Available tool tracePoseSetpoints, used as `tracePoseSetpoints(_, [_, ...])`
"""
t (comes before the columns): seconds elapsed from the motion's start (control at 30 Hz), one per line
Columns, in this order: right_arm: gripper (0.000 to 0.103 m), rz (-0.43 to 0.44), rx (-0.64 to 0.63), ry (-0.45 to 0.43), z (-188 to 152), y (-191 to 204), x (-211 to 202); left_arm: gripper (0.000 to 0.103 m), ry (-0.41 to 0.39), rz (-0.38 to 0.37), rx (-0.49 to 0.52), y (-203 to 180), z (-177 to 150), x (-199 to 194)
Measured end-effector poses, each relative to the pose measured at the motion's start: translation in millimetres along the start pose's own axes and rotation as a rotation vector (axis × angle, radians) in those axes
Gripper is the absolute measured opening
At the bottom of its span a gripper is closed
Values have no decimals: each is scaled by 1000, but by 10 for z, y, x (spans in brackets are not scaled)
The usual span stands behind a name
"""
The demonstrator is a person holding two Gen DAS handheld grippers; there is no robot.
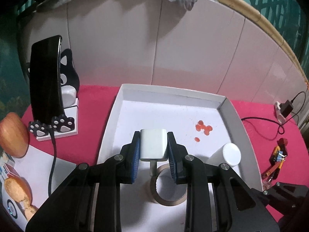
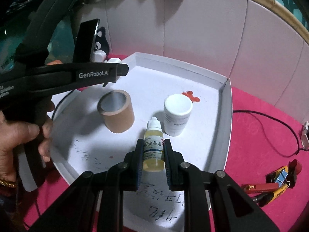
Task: Organize rigid objects
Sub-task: 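Carry the charger and dropper bottle over the tray with both grippers, then open both grippers to release the charger and dropper bottle into the tray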
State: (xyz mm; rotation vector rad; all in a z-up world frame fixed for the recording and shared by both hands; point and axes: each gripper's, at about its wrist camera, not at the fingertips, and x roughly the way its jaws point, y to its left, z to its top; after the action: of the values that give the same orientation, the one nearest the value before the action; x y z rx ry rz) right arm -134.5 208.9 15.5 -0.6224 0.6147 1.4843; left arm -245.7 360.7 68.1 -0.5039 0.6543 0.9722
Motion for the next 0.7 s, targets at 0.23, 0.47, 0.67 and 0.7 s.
tracePoseSetpoints(0.23, [19, -17, -4, -7, -17, -10, 4, 25, 23, 6, -8, -12, 4, 59])
tracePoseSetpoints(0.47, [28, -51, -40, -47, -57, 73, -77, 93, -7, -12, -45, -17, -2, -27])
tracePoseSetpoints(0.67, [91, -82, -63, -96, -112, 133, -191, 101, -115, 14, -98, 51, -3, -333])
tracePoseSetpoints(0.7, [91, -84, -59, -100, -117, 133, -207, 101, -136, 15, -108, 62, -12, -413])
